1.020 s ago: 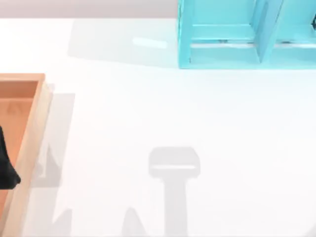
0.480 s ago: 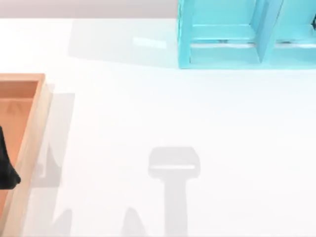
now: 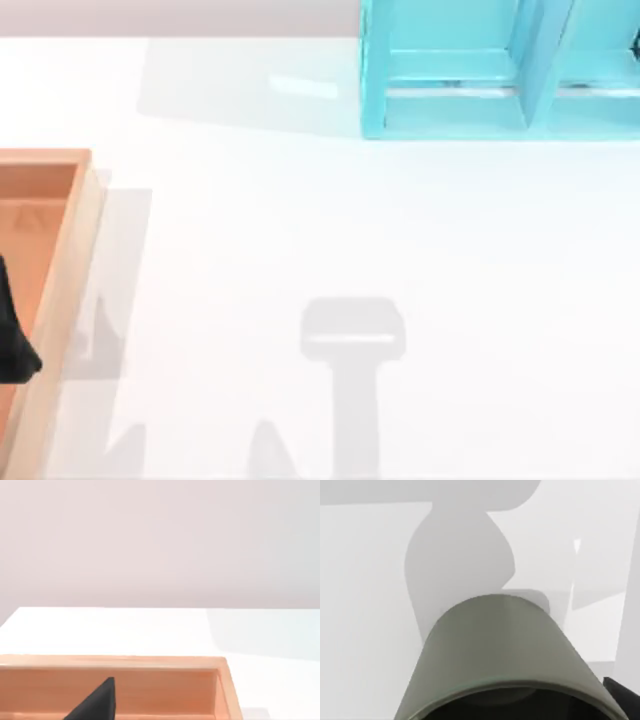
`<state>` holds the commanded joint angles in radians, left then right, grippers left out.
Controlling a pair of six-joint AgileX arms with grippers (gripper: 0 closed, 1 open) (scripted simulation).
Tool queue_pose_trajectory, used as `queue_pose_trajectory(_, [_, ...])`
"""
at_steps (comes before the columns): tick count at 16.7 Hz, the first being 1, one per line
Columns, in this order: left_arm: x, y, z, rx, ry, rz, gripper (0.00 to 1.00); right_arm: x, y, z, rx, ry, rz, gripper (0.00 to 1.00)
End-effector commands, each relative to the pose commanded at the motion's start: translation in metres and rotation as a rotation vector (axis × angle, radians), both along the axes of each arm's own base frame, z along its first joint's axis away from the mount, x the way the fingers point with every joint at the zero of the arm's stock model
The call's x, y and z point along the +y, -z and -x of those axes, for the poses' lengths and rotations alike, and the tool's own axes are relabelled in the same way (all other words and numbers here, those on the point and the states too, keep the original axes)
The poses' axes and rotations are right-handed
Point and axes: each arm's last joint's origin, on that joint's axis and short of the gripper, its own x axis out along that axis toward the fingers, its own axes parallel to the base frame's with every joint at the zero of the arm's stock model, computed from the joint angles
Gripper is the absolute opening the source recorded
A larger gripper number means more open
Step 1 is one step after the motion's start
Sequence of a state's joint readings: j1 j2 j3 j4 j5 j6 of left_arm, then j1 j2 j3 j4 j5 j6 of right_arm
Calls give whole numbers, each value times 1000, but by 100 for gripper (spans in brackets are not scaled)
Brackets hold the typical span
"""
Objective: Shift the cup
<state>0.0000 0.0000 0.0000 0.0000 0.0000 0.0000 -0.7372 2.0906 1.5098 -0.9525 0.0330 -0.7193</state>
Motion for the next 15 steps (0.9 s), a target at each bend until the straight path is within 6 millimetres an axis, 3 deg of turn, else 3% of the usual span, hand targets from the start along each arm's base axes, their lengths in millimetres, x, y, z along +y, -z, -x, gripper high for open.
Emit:
queue_pose_trajectory(9, [0, 0, 0, 0, 0, 0, 100, 0, 0, 0, 0, 0, 0, 98])
queue_pose_trajectory(15, [0, 0, 0, 0, 0, 0, 100, 0, 0, 0, 0, 0, 0, 100])
